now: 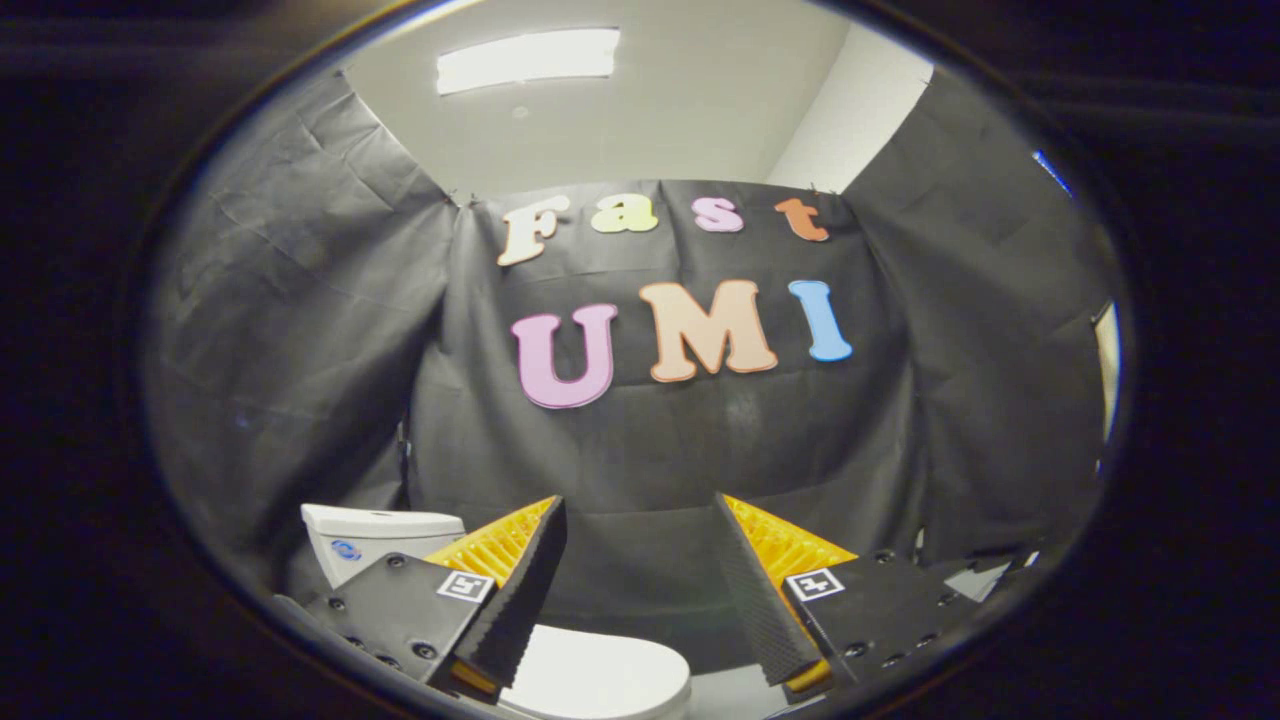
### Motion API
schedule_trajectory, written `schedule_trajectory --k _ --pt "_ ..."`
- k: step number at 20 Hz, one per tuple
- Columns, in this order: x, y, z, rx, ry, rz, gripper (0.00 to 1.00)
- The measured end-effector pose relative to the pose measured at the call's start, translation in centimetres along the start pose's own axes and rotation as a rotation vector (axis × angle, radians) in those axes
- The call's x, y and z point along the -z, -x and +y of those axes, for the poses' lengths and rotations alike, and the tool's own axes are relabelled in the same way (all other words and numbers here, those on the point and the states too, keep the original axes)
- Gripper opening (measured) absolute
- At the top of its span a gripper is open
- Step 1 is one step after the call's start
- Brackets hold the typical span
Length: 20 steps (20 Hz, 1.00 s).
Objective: Open the toilet lid.
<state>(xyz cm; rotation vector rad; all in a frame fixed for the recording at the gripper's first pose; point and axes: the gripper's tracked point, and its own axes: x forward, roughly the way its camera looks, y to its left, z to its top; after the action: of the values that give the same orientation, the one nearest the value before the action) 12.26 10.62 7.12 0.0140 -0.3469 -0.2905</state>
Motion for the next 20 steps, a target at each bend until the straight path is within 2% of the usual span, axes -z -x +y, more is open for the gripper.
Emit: schedule_trajectory --k 2,5,10,12,17,20 --pt "1.0 0.1 1.6 0.004 0.032 0.045 0.89" --pt "1.6 -0.3 2.2 0.053 0.060 0.076 0.87" --pt "3.7 -1.0 1.9 0.213 0.017 0.122 0.87" --pt "5.2 -0.8 2.4 0.249 0.019 0.163 0.87" --pt "7.3 -0.5 4.6 0.211 -0.007 0.218 0.86" --pt "8.2 0.0 4.4 0.215 -0.002 0.245 0.86"
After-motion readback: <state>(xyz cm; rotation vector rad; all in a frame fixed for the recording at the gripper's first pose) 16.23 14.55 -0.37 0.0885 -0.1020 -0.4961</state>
